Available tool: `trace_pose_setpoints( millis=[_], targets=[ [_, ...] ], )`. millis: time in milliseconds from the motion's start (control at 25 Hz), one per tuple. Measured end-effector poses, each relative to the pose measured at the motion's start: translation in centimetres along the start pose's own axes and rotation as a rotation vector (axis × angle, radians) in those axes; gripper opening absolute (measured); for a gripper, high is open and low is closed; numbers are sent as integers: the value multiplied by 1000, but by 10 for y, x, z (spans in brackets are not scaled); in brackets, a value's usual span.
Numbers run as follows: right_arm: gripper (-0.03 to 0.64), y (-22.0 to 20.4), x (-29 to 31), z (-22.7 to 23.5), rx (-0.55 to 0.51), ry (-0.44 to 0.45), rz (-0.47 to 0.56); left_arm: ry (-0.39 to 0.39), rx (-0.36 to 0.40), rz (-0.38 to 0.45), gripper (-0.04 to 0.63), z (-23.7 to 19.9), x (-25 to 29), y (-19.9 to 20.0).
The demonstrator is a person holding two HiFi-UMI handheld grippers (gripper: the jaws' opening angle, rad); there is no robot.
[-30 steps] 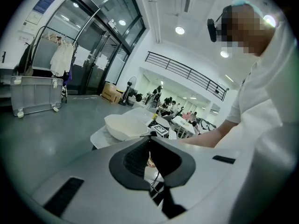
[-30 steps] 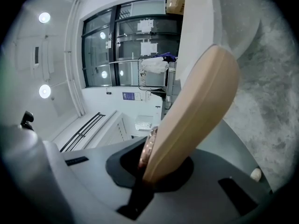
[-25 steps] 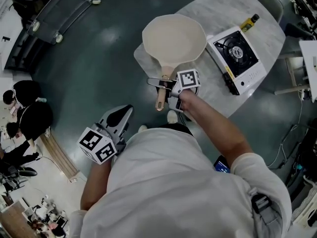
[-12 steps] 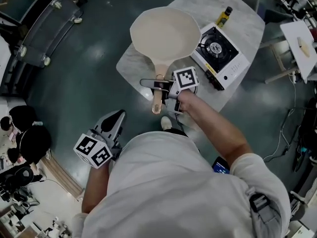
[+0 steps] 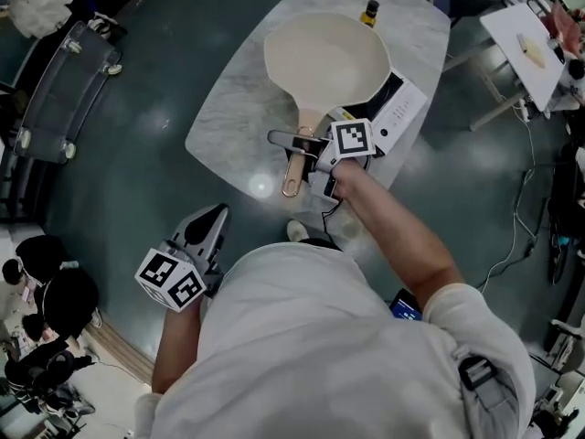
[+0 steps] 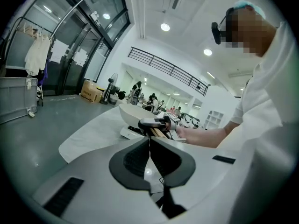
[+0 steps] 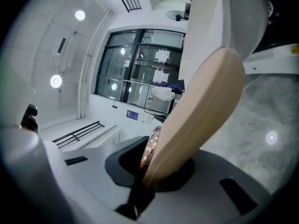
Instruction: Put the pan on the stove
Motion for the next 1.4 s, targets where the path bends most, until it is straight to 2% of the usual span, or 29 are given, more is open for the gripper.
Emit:
trace_pose_setpoints(
  millis=[240, 520, 1400],
  targets=[
    [32, 19, -33, 22, -8, -64, 83, -21, 21, -29, 20, 13, 18, -1],
    [35, 29, -52, 43, -23, -112, 141, 3, 26, -48, 20, 18, 21, -5],
    [35, 27, -58, 62, -48, -149, 246, 8, 5, -73, 20, 13, 24, -3]
  ],
)
Point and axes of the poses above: the fingertips, and each gripper's own axes: x forward along the fingers, z to its right, y out of its top, the point moved 6 cm from there along -x, backward along the fingers, and after that the axes turned 15 degrees about -x, right-handed, at the moved point
